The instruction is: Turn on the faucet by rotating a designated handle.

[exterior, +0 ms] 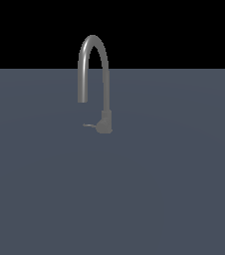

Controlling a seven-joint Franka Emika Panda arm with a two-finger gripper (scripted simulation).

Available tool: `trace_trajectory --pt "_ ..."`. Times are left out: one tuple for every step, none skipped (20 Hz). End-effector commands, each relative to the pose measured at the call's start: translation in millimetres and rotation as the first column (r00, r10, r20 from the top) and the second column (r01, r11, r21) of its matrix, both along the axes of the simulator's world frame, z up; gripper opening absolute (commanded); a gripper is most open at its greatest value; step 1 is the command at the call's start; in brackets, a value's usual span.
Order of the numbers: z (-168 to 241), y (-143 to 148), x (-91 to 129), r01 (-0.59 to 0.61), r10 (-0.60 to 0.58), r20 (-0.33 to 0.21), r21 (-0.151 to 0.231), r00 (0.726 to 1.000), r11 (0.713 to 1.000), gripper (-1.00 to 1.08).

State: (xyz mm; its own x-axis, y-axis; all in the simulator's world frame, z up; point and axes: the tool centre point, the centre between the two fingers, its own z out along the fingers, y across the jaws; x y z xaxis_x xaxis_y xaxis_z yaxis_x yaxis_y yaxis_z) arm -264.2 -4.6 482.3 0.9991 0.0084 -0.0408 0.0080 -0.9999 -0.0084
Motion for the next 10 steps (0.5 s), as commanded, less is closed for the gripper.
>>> trace_trajectory --pt "0 0 0 0.0 0.0 0.0 0.0 1.0 1.0 -1.0" --pt "0 0 0 -0.001 0.001 0.0 -0.001 1.0 1.0 -1.0" --pt "0 0 1 -0.004 0.004 0.0 -0.004 1.0 1.0 -1.0" --pt "-1 1 2 -0.009 0.009 -0.001 -0.008 1.0 1.0 -1.0" --pt "-2 1 3 -0.015 0.015 -0.002 -0.014 1.0 1.0 -1.0" --pt "-3 1 5 -0.024 0.024 -0.003 -0.022 1.0 0.999 -1.0" --pt "-4 2 7 -0.035 0.035 -0.004 -0.032 0.999 0.999 -1.0" --pt "-5 3 10 -0.047 0.047 -0.006 -0.043 0.999 0.998 -1.0" --pt "-6 4 13 -0.061 0.061 -0.008 -0.056 0.998 0.997 -1.0" --pt "-8 5 16 -0.077 0.077 -0.011 -0.071 0.997 0.994 -1.0"
